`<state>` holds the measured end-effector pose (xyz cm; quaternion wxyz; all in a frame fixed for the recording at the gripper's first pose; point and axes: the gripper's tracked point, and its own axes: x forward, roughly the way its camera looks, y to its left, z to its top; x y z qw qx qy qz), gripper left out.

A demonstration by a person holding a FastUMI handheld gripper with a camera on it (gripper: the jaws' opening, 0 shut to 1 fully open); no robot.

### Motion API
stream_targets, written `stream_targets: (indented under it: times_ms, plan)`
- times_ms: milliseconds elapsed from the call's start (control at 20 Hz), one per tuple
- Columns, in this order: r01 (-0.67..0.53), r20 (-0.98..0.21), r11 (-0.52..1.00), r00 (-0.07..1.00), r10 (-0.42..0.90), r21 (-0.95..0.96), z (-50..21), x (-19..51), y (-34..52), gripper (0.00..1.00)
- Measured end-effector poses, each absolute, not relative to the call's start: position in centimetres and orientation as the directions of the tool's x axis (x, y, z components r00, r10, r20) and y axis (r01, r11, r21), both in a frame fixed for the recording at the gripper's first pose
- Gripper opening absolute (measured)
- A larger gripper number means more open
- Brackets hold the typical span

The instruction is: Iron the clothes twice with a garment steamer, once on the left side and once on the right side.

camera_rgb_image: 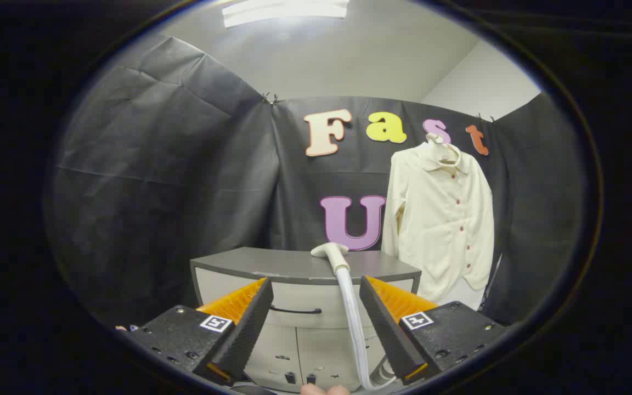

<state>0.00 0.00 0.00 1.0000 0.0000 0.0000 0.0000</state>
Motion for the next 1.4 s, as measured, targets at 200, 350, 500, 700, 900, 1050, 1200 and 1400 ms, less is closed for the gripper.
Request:
stream_targets:
  times_ms: [200,350,500,700,900,1050,1200,1400]
  plan:
    - [0.000,0.000,1.000,1.000,0.000,-0.010,-0.2,-0.1,0.1,0.96]
    - [-0.003,-0.003,1.000,1.000,0.003,-0.006,-0.6,0.0,0.3,0.96]
    - [-0.006,-0.011,1.000,1.000,0.006,-0.001,-0.9,0.0,0.4,0.96]
    - [-0.011,-0.016,1.000,1.000,0.011,0.002,-1.0,0.4,0.5,0.96]
    - [-0.027,-0.022,1.000,0.999,0.028,0.005,-1.0,1.2,0.9,0.96]
    - [-0.040,-0.029,0.999,0.999,0.040,0.013,-0.7,2.1,0.9,0.96]
    - [-0.046,-0.027,0.998,0.999,0.047,0.031,-0.2,3.3,0.8,0.96]
    - [-0.048,-0.041,0.999,0.998,0.049,0.025,-0.2,5.3,0.6,0.96]
